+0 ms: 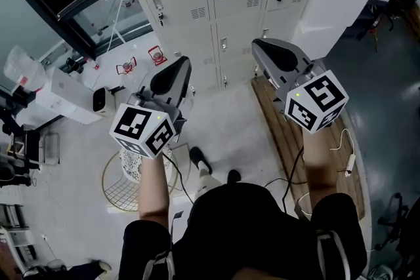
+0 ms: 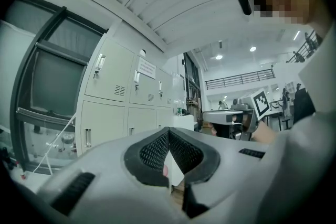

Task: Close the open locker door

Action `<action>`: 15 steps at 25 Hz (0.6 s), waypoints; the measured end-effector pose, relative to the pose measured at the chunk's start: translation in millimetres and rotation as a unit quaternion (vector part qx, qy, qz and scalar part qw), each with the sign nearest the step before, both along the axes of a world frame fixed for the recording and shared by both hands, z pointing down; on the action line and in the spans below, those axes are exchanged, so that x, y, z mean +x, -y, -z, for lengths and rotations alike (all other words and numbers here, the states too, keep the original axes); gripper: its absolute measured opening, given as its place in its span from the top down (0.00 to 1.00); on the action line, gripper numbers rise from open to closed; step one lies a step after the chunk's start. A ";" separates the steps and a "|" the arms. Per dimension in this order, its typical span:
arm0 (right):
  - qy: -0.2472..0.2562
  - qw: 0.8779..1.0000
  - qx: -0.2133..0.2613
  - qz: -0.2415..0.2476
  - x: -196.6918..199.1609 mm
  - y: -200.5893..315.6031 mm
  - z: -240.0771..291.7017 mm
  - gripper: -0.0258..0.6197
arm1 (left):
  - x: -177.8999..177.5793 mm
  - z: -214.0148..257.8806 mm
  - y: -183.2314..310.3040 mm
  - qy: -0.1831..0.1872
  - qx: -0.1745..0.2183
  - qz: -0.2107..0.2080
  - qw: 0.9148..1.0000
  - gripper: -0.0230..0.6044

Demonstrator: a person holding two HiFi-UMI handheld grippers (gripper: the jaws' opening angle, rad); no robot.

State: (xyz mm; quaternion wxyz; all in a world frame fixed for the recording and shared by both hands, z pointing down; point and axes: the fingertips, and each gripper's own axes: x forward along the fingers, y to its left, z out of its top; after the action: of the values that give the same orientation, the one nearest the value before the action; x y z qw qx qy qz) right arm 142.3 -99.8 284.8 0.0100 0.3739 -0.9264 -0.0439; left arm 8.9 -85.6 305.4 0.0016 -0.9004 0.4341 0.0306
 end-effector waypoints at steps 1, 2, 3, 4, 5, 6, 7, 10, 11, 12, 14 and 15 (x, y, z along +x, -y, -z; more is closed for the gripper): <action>0.007 1.000 -0.002 0.001 -0.8 -2.0 -2.1 0.95 | -1.7 -0.7 -3.5 0.003 0.004 0.003 1.000 0.94; 0.013 1.000 -0.004 0.003 -2.2 -4.2 -4.8 0.95 | -3.2 -1.9 -7.1 0.004 0.008 0.006 1.000 0.94; 0.016 1.000 -0.004 0.006 -4.3 -6.8 -8.5 0.95 | -4.5 -3.9 -10.7 0.005 0.010 0.008 1.000 0.94; 0.016 1.000 -0.004 0.009 -6.7 -9.6 -13.3 0.95 | -5.6 -7.0 -14.0 0.006 0.011 0.009 1.000 0.94; 0.015 1.000 -0.003 0.010 -9.0 -12.2 -18.8 0.95 | -6.4 -10.9 -17.0 0.007 0.009 0.010 1.000 0.94; 0.016 1.000 -0.003 0.009 -10.9 -14.4 -24.5 0.95 | -7.3 -15.3 -19.2 0.007 0.006 0.009 1.000 0.94; 0.020 1.000 -0.005 0.007 -12.5 -16.1 -29.9 0.95 | -8.4 -19.9 -20.8 0.006 0.003 0.008 1.000 0.94; 0.026 0.999 -0.017 0.014 -19.9 -21.8 -44.5 0.95 | -13.3 -30.9 -24.7 -0.005 -0.008 0.008 1.000 0.94; 0.022 0.999 -0.017 0.020 -23.2 -24.4 -48.4 0.95 | -14.7 -33.0 -26.0 -0.008 -0.008 0.009 1.000 0.94; 0.018 0.999 -0.016 0.025 -26.2 -27.0 -51.5 0.95 | -15.7 -34.2 -27.2 -0.009 -0.007 0.011 1.000 0.94; 0.016 0.999 -0.013 0.031 -31.0 -32.1 -56.1 0.95 | -16.2 -36.7 -30.1 -0.010 -0.004 0.011 1.000 0.94; 0.015 0.999 -0.011 0.034 -33.4 -34.4 -58.3 0.95 | -15.9 -38.8 -31.5 -0.009 -0.004 0.010 1.000 0.94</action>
State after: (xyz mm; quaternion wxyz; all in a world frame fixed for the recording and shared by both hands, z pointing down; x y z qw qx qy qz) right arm 108.9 -65.4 343.1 -0.0008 0.3422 -0.9392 -0.0284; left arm -6.9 -54.0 344.2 -0.0059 -0.8958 0.4428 0.0371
